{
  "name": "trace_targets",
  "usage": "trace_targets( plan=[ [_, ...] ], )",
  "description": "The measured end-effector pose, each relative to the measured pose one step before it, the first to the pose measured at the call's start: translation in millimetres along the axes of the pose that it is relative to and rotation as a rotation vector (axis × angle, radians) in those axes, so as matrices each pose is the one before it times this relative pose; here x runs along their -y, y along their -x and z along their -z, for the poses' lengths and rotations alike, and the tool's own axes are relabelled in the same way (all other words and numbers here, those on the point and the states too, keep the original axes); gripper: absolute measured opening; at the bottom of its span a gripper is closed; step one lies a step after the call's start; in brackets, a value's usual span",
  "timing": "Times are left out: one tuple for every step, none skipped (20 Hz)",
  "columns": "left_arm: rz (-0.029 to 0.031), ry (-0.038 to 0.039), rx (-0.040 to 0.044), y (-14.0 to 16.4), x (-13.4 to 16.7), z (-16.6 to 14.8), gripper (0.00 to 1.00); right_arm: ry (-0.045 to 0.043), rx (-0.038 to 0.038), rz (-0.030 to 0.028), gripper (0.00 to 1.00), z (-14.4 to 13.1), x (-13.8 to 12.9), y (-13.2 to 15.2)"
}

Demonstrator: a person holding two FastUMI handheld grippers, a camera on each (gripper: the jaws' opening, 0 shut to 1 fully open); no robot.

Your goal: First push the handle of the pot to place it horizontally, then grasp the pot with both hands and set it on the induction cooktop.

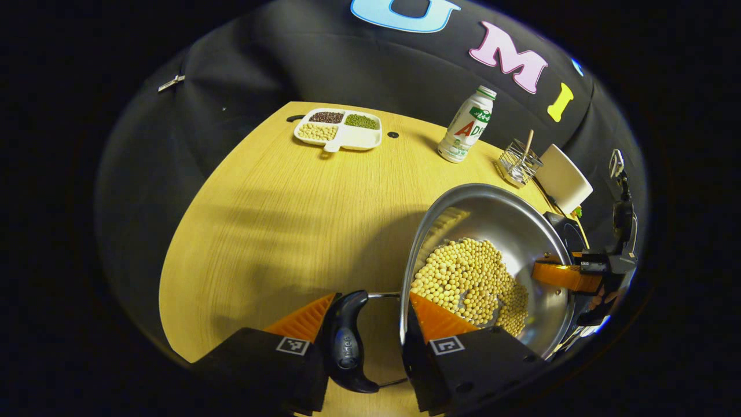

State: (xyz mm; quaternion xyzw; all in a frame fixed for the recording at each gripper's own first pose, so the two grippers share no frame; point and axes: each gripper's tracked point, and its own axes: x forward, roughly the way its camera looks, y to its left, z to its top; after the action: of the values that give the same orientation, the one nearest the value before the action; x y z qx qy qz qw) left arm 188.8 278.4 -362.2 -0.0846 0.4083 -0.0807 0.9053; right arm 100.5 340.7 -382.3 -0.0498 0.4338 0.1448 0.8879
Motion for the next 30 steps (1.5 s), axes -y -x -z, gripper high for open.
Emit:
trace_targets(
  plan=[
    [-0.00029, -0.00390, 0.00614, 3.48, -1.38, -2.03, 0.62, -0.00188, 0.00815, -0.00140, 0.62, -2.92, -1.30, 4.29],
    [-0.00004, -0.00382, 0.00478, 2.93, -0.28, -2.70, 0.61, -0.00342, 0.00429, -0.00169, 0.62, -2.21, -0.42, 4.86],
    [0.00020, -0.00545, 0.00605, 3.45, -1.23, -2.59, 0.61, -0.00104, 0.00412, -0.00149, 0.58, -2.61, -0.71, 5.69],
    [0.00090, -0.00723, 0.00864, 5.42, 0.06, -4.28, 0.60, -0.00038, 0.00808, -0.00037, 0.62, -3.07, 0.09, 6.81],
    [0.00248, -0.00613, 0.00717, 8.04, 2.31, -2.94, 0.61, -0.00031, 0.00577, 0.00044, 0.62, -2.60, 0.94, 7.94],
    [0.00377, -0.00105, 0.00866, 9.12, 1.77, -0.92, 0.61, -0.00181, 0.00827, 0.00407, 0.62, -2.89, 1.87, 6.69],
    [0.00710, -0.00306, 0.00813, 9.62, 3.34, 2.40, 0.61, 0.00221, 0.00840, 0.00376, 0.62, -2.89, 1.72, 6.81],
    [0.00702, -0.00364, 0.00390, 6.01, 4.75, 0.18, 0.61, -0.00063, 0.00793, 0.00707, 0.62, -2.65, 3.51, 9.99],
    [0.00836, -0.00132, -0.00051, 4.24, 5.31, -1.58, 0.61, -0.00258, 0.00037, 0.00682, 0.58, -1.19, 3.92, 9.31],
    [0.00698, -0.00157, -0.00489, 5.70, 9.71, -0.71, 0.60, -0.00489, -0.00101, 0.00652, 0.62, -0.38, 4.79, 8.34],
    [0.00809, -0.00167, -0.00149, 1.93, 8.32, -1.36, 0.61, -0.00573, -0.00252, 0.00859, 0.62, 0.12, 5.74, 8.78],
    [0.01145, -0.00667, -0.00064, 1.75, 8.80, -2.34, 0.61, -0.00531, 0.00203, 0.01149, 0.61, 0.39, 6.39, 9.18],
    [0.01399, -0.00657, 0.00041, 1.19, 10.64, -0.35, 0.61, 0.00362, 0.00761, 0.00768, 0.62, -0.10, 6.37, 7.76],
    [0.01038, -0.00183, -0.00001, 1.03, 9.85, -0.80, 0.60, -0.00406, 0.00010, 0.00943, 0.61, 1.85, 7.38, 6.24],
    [0.00786, -0.00431, -0.00331, 0.66, 9.56, 1.18, 0.61, -0.01110, -0.00133, 0.01051, 0.62, 1.63, 7.36, 7.79],
    [0.00720, -0.00441, 0.00020, 1.85, 9.42, -0.51, 0.61, -0.00936, 0.00282, 0.00861, 0.62, 0.20, 6.75, 6.55],
    [0.00929, -0.00762, 0.00545, 1.07, 8.84, -1.46, 0.61, -0.00516, 0.00640, 0.00596, 0.58, -1.00, 7.24, 6.10],
    [0.01025, -0.00859, 0.00397, -0.01, 8.33, -2.02, 0.60, -0.00285, 0.00878, 0.00722, 0.58, -0.94, 6.60, 6.35],
    [0.00698, -0.00431, -0.00217, -0.11, 7.31, -0.51, 0.60, -0.00059, 0.00704, 0.00712, 0.62, -0.60, 7.68, 6.10],
    [0.00781, -0.00540, -0.00246, 0.63, 8.14, -1.49, 0.61, -0.00484, 0.00421, 0.00582, 0.66, -0.62, 7.63, 4.54],
    [0.00592, -0.00813, 0.00334, -0.69, 9.38, -1.68, 0.60, -0.00974, 0.00419, 0.00487, 0.62, -0.31, 7.50, 5.12],
    [0.00576, -0.01040, -0.00064, -0.05, 9.55, -3.09, 0.60, -0.00778, 0.00370, 0.00548, 0.61, -0.47, 7.33, 5.29],
    [0.00248, -0.01154, -0.00249, -2.34, 6.47, -1.20, 0.60, -0.00846, 0.00202, 0.00585, 0.61, -0.26, 8.15, 2.85],
    [0.00295, -0.01051, -0.00380, -2.35, 7.64, -2.75, 0.61, -0.00954, -0.00038, 0.00367, 0.61, 0.75, 8.08, 2.39],
    [0.00135, -0.00766, -0.00438, -2.19, 8.23, -1.89, 0.61, -0.01026, 0.00087, 0.00201, 0.61, 0.16, 7.47, 1.92],
    [0.00172, -0.00682, -0.00294, -2.26, 7.16, -2.08, 0.60, -0.00929, -0.00196, 0.00181, 0.61, 0.14, 7.22, -0.06],
    [0.00163, -0.00410, -0.00624, -4.63, 7.59, -1.17, 0.60, -0.00569, -0.00109, 0.00267, 0.61, -0.25, 7.72, 0.35],
    [0.00120, 0.00109, -0.00665, -3.88, 6.71, -0.57, 0.60, -0.00191, -0.00215, 0.00214, 0.61, -0.20, 7.75, 0.57],
    [0.00221, 0.00276, -0.00507, -3.10, 7.09, -0.53, 0.62, -0.00297, -0.00109, 0.00124, 0.61, -0.78, 8.03, 0.48],
    [0.00094, 0.00393, -0.00351, -3.57, 6.94, -0.77, 0.60, -0.00189, -0.00093, -0.00028, 0.61, -2.07, 7.50, -0.69]
  ],
)
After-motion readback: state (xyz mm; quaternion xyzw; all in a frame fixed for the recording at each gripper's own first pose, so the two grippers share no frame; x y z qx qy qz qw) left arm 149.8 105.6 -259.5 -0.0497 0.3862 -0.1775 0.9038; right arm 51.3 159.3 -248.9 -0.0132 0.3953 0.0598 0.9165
